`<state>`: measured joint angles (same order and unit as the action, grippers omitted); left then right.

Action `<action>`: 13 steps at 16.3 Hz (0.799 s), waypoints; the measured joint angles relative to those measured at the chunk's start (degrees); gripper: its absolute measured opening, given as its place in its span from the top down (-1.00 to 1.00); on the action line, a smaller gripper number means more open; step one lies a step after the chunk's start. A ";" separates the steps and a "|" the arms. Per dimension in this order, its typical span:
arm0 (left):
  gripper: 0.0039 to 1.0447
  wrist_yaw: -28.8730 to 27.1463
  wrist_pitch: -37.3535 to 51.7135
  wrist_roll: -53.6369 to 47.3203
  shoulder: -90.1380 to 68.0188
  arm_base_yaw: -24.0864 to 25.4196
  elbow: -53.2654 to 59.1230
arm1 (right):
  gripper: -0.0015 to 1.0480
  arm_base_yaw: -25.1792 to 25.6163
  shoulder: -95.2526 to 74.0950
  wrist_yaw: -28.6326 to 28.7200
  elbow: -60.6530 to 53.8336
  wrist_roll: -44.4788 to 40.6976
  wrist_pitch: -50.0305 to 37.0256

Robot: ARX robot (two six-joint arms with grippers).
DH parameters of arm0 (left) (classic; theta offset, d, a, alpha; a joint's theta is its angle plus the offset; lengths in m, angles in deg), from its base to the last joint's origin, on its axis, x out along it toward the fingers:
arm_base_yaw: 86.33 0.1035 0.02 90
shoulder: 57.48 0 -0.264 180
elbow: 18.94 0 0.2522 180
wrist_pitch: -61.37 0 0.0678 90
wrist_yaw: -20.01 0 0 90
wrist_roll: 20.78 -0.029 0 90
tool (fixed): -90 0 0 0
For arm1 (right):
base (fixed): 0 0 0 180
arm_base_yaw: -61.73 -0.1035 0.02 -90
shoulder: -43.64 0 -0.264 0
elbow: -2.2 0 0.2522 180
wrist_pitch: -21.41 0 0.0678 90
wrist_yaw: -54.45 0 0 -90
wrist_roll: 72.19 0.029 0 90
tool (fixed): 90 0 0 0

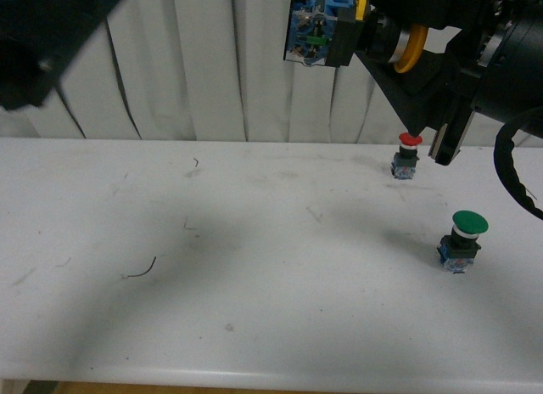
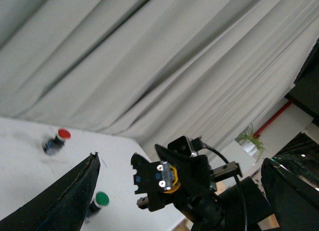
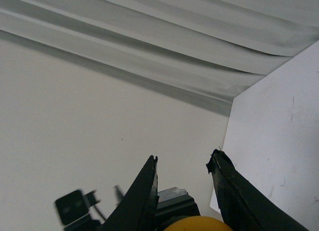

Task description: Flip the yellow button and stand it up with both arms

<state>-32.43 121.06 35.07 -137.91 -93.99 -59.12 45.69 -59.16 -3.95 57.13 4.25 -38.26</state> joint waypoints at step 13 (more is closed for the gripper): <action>-0.15 -57.00 -75.34 -54.53 67.78 -13.09 12.70 | 0.39 0.70 0.15 0.20 0.00 -0.26 -0.11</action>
<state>-89.43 45.72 -19.46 -70.13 -107.08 -46.42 46.39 -59.01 -3.75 57.13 3.99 -38.37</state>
